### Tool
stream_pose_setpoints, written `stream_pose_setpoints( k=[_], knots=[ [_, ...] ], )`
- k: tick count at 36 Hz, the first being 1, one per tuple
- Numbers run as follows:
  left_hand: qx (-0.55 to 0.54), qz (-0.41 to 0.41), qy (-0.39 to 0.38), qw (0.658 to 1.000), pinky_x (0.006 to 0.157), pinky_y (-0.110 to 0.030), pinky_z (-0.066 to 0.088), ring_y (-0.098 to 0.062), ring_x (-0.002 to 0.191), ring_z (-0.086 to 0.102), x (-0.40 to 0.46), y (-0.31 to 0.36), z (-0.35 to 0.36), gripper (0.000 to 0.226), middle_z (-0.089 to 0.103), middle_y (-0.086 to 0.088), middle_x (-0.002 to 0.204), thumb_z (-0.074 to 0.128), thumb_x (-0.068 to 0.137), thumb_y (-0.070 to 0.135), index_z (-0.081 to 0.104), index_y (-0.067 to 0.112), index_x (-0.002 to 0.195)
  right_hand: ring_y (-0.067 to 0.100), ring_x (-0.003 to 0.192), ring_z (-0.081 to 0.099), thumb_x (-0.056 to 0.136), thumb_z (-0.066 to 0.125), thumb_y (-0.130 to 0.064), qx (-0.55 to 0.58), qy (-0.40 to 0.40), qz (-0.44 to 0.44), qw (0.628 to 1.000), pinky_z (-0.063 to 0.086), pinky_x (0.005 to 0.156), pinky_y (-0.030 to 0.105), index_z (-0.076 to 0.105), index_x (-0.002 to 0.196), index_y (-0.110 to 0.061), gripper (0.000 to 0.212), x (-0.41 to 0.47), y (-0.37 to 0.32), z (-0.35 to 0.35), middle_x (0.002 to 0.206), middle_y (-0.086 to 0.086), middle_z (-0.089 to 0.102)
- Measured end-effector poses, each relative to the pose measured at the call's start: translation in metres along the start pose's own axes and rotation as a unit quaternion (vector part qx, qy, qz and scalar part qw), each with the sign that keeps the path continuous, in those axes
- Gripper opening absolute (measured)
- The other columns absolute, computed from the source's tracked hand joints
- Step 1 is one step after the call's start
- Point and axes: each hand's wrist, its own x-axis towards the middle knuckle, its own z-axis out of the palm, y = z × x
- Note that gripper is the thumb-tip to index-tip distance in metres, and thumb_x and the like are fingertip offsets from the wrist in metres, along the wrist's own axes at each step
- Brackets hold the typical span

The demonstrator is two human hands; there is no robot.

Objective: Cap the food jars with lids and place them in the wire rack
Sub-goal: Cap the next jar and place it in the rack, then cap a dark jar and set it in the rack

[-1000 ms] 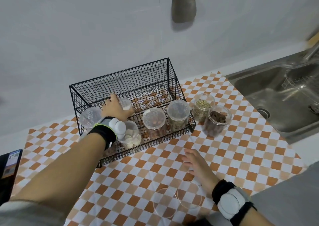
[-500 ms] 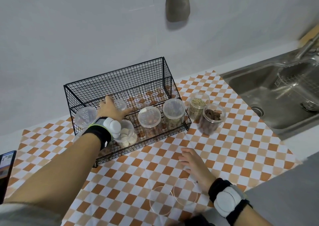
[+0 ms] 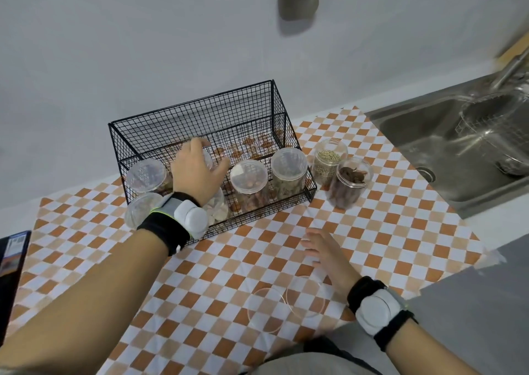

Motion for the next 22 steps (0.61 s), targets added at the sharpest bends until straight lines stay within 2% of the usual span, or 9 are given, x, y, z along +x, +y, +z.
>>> stream_pose_setpoints(
  k=[3,5,7,10,13,15,17,19,22],
  knots=[
    [-0.021,0.051,0.006,0.998,0.101,-0.049,0.042,-0.026,0.109,0.053,-0.017,0.007,0.001,0.047,0.059,-0.005,0.114,0.064,0.092,0.047,0.054,0.013,0.123,0.018,0.119,0.058,0.106,0.047,-0.038,-0.008,0.016,-0.002,1.000,0.044,0.092,0.032,0.051,0.135,-0.022,0.033,0.002,0.006,-0.004,0.136,0.004,0.058],
    [-0.025,0.085,0.000,0.996,0.103,-0.038,0.033,-0.024,0.112,0.051,-0.027,0.011,0.002,0.044,0.057,-0.003,0.115,0.065,0.093,0.043,0.055,0.013,0.123,0.012,0.111,0.059,0.103,0.053,-0.037,-0.016,0.032,-0.001,0.999,0.044,0.082,0.032,0.053,0.138,-0.022,0.038,0.007,0.008,-0.006,0.136,0.003,0.058],
    [-0.035,0.105,-0.013,0.994,0.098,-0.028,0.026,-0.021,0.113,0.049,-0.038,0.012,0.004,0.041,0.057,0.000,0.119,0.063,0.093,0.042,0.054,0.016,0.124,0.016,0.113,0.060,0.100,0.060,-0.035,-0.010,0.038,0.007,0.999,0.046,0.083,0.033,0.054,0.137,-0.021,0.039,0.008,0.010,-0.009,0.139,0.004,0.058],
    [-0.052,0.148,-0.011,0.988,0.095,-0.036,0.039,-0.020,0.110,0.053,-0.053,0.013,0.006,0.035,0.059,0.003,0.117,0.059,0.093,0.044,0.053,0.022,0.120,0.021,0.112,0.064,0.100,0.065,-0.025,-0.003,0.030,-0.025,0.999,0.051,0.081,0.029,0.058,0.125,-0.020,0.026,0.004,0.012,-0.013,0.128,0.008,0.064],
    [-0.061,0.218,0.007,0.974,0.092,-0.035,0.038,-0.021,0.105,0.054,-0.071,0.017,0.010,0.030,0.061,0.001,0.110,0.062,0.091,0.034,0.057,0.016,0.114,0.015,0.120,0.060,0.088,0.079,-0.033,-0.098,0.001,-0.083,0.992,0.050,0.088,0.023,0.053,0.128,-0.027,0.047,-0.001,0.016,-0.019,0.131,-0.005,0.060],
    [-0.064,0.247,0.000,0.967,0.090,-0.032,0.034,-0.022,0.103,0.052,-0.082,0.020,0.014,0.031,0.061,0.000,0.109,0.057,0.090,0.035,0.059,0.014,0.112,0.008,0.129,0.050,0.077,0.085,-0.048,-0.200,-0.052,-0.108,0.972,0.045,0.099,0.025,0.047,0.135,-0.035,0.070,-0.002,0.021,-0.026,0.139,-0.015,0.050],
    [-0.062,0.268,-0.009,0.961,0.090,-0.033,0.034,-0.024,0.104,0.053,-0.091,0.020,0.019,0.031,0.062,-0.001,0.110,0.057,0.089,0.036,0.061,0.013,0.110,0.005,0.137,0.040,0.073,0.086,-0.053,-0.294,-0.115,-0.109,0.943,0.037,0.109,0.027,0.038,0.143,-0.041,0.086,-0.005,0.026,-0.031,0.149,-0.017,0.041],
    [-0.061,0.285,-0.016,0.956,0.090,-0.037,0.039,-0.024,0.105,0.056,-0.098,0.021,0.025,0.030,0.063,-0.001,0.112,0.060,0.089,0.035,0.062,0.013,0.110,0.005,0.139,0.034,0.070,0.087,-0.055,-0.382,-0.154,-0.120,0.903,0.031,0.113,0.028,0.032,0.147,-0.046,0.095,-0.010,0.030,-0.031,0.156,-0.018,0.034],
    [-0.068,0.297,-0.022,0.952,0.091,-0.038,0.042,-0.023,0.108,0.057,-0.103,0.023,0.030,0.031,0.064,-0.002,0.115,0.060,0.091,0.035,0.063,0.012,0.112,0.006,0.139,0.032,0.067,0.082,-0.065,-0.483,-0.159,-0.158,0.846,0.027,0.117,0.033,0.028,0.150,-0.049,0.101,-0.016,0.037,-0.027,0.156,-0.021,0.034]
  ],
)
